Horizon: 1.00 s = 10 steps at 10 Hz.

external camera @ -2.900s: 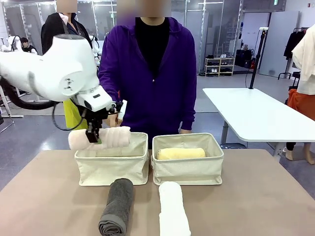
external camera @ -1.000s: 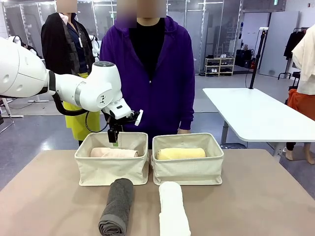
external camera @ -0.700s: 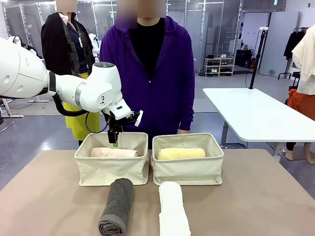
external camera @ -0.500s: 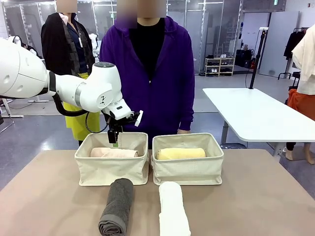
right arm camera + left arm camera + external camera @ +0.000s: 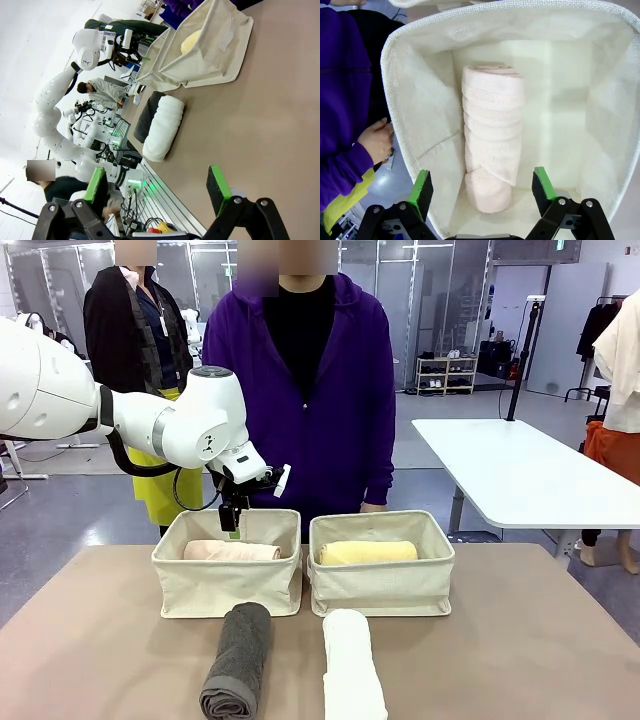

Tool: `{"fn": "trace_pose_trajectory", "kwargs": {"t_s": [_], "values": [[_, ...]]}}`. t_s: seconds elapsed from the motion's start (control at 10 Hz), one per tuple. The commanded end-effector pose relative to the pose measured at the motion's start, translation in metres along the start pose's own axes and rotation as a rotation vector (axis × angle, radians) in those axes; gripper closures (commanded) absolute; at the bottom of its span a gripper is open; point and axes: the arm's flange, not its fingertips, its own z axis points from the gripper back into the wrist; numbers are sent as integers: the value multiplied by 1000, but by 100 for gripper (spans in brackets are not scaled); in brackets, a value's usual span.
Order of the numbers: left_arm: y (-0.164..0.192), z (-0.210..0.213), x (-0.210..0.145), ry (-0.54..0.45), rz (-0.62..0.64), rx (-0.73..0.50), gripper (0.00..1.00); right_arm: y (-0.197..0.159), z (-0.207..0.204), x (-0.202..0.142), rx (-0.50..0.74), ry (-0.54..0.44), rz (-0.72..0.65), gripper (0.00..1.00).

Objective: Divide the towels into two baskets.
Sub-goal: Pick up one hotel-folded towel from the bottom of the table and place it in the Fabric basket indicated by the person.

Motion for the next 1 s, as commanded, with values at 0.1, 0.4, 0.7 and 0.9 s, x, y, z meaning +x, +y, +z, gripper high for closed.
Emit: {"fn": "trace_pose_trajectory", "kwargs": {"t_s": [0.1, 0.4, 0.7, 0.9], "values": [[0, 0, 0, 0, 0, 0, 0, 3, 0, -2, 8, -15, 11, 0], [-28, 69, -35, -79, 346, -166, 0, 3, 0, -2, 8, -15, 11, 0], [-65, 125, -95, -411, 554, -412, 0, 3, 0, -2, 8, -15, 11, 0], [-112, 154, -159, -598, 716, -430, 0, 3, 0, -2, 8, -15, 11, 0]]}}
